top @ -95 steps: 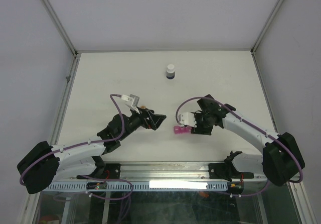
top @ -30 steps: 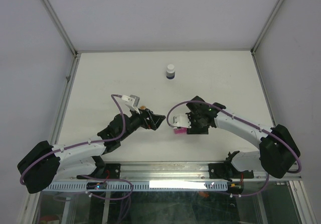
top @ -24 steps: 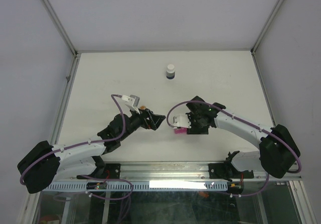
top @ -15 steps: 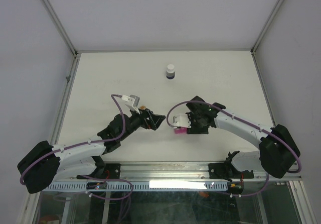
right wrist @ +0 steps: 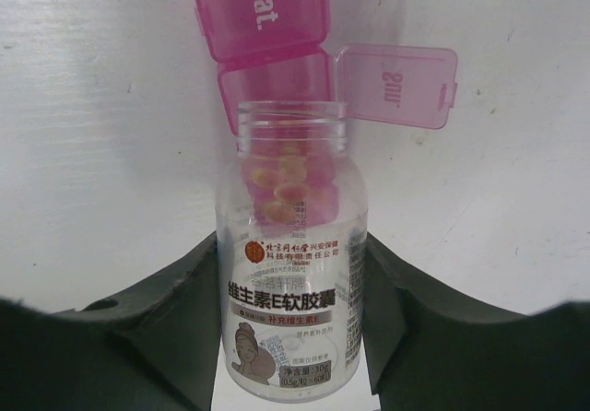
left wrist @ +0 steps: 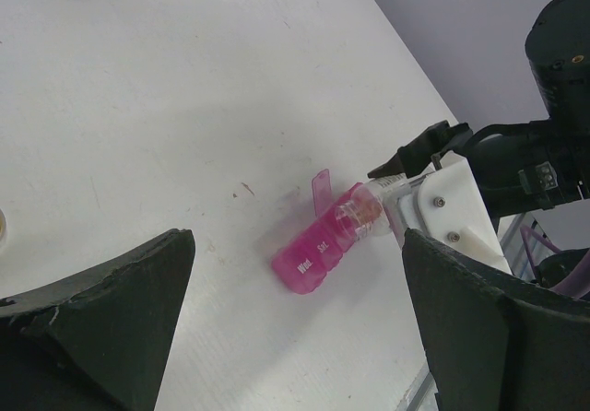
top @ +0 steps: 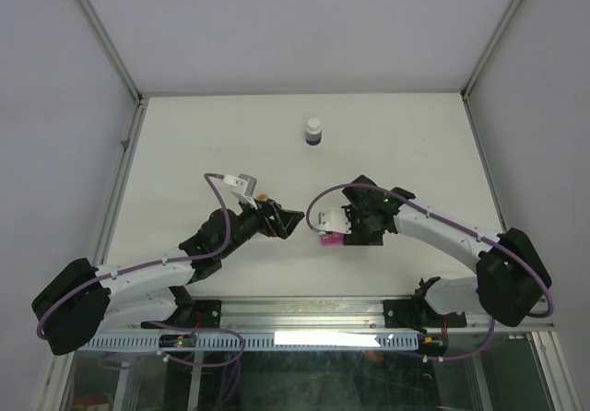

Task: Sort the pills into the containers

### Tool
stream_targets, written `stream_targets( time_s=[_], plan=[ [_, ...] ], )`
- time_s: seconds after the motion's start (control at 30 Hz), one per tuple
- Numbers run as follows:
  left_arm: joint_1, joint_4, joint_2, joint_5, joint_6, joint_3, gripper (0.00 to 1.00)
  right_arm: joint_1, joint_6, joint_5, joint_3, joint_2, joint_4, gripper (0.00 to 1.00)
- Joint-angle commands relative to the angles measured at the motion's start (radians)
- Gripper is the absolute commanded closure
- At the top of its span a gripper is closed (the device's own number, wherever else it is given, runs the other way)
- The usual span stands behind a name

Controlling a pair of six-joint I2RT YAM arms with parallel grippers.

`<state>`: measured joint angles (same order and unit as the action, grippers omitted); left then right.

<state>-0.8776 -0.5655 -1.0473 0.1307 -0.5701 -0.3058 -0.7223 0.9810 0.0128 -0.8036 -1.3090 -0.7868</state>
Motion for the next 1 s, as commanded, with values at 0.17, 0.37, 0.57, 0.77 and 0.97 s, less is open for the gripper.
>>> stream_targets(
  time_s=[0.17, 0.37, 0.57, 0.77, 0.97],
  plan=[
    [0.001, -0.037, -0.004, 0.0, -0.009, -0.014, 0.01, 0.008, -0.014, 0.046, -0.028, -0.003, 0.035, 0.99],
    [0.002, -0.039, -0.002, -0.001, -0.011, -0.013, 0.01, 0.004, -0.02, 0.018, -0.037, -0.021, -0.001, 0.98],
    [0.002, -0.039, 0.0, -0.002, -0.011, -0.011, 0.01, -0.002, -0.023, 0.018, -0.037, -0.013, 0.003, 0.98],
    [0.003, -0.042, 0.004, -0.003, -0.011, -0.007, 0.01, -0.002, -0.029, -0.013, -0.044, -0.011, -0.024, 0.97],
    [0.003, -0.041, 0.001, -0.004, -0.01, -0.01, 0.01, -0.002, -0.033, -0.016, -0.056, -0.019, -0.044, 0.98]
  ],
)
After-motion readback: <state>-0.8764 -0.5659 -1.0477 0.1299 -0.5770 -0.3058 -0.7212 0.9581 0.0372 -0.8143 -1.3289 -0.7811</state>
